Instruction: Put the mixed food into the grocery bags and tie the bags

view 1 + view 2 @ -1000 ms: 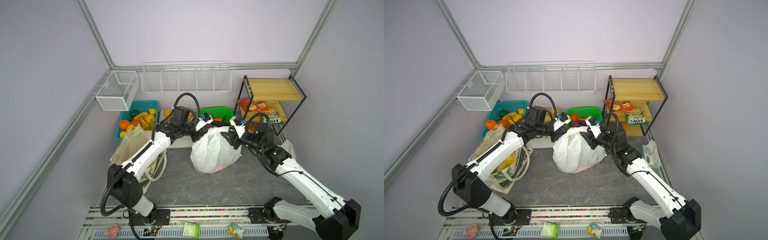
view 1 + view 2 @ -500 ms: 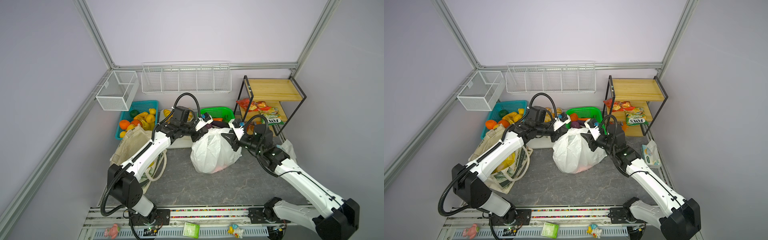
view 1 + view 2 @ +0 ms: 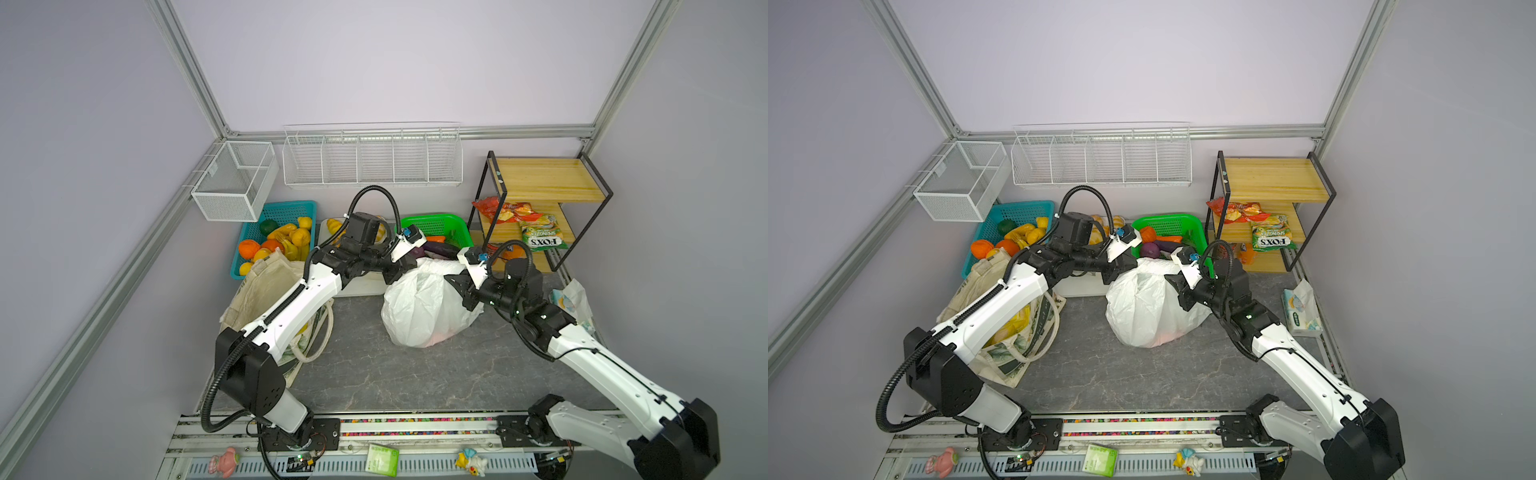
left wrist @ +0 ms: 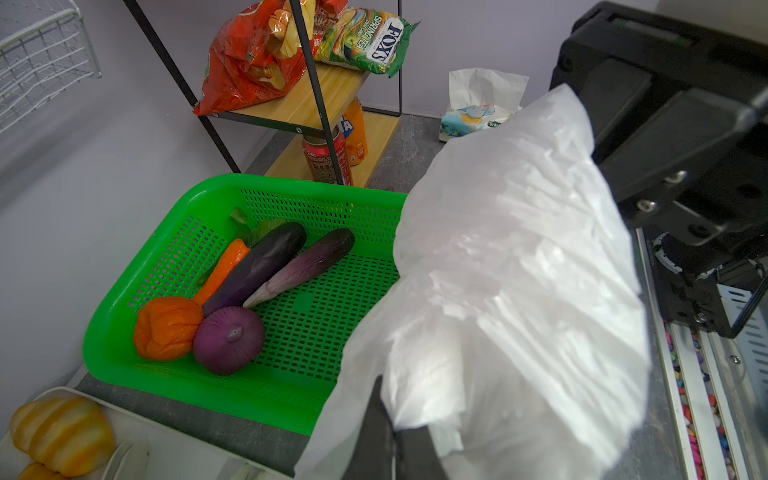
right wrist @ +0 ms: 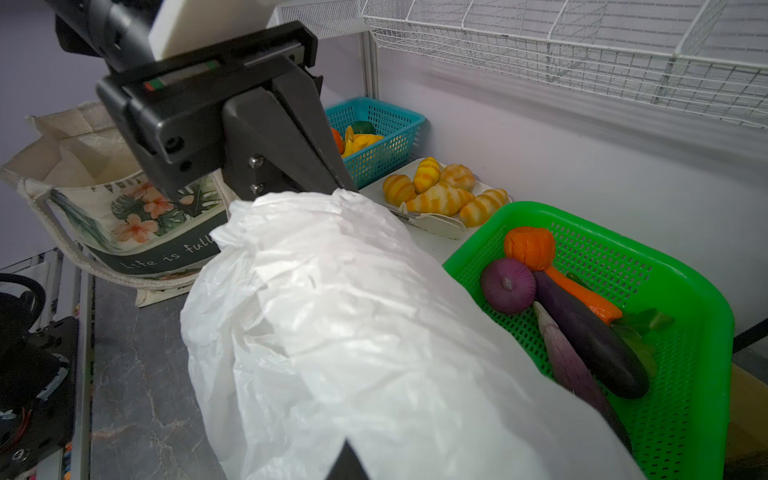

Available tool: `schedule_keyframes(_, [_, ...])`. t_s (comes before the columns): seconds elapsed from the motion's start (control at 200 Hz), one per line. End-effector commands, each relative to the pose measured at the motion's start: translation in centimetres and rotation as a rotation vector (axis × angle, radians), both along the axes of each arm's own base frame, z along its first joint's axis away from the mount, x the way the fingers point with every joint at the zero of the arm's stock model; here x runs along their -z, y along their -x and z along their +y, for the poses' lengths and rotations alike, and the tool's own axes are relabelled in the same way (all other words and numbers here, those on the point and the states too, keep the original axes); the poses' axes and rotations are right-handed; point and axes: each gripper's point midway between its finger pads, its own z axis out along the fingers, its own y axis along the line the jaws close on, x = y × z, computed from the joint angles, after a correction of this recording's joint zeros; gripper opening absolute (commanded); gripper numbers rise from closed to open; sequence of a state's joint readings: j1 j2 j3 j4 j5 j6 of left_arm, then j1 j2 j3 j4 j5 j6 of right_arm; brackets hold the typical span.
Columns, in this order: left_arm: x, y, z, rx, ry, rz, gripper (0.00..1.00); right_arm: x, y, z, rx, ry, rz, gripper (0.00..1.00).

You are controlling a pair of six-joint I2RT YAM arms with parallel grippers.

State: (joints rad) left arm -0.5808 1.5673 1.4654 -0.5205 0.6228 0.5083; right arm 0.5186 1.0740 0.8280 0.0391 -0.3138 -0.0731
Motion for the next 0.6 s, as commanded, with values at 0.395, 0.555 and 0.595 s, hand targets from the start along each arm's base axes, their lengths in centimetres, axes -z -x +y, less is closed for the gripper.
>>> schedule_keyframes(0.395, [-1.03,-0.43,0.80,-0.055,0.046,0.002,0.00,-0.37,0.22,-1.57,0.077,-0.024,-0.007,0.10])
schedule_keyframes(0.555, [-0.98,-0.52,0.84,-0.062,0.048,0.004,0.00,0.32,0.15,-1.49,0.072,-0.015,0.006,0.06])
schedule_keyframes(0.595, [-1.05,-0.57,0.86,-0.065,0.049,0.002,0.00,0.48,0.11,-1.52,0.075,-0.014,0.011,0.06])
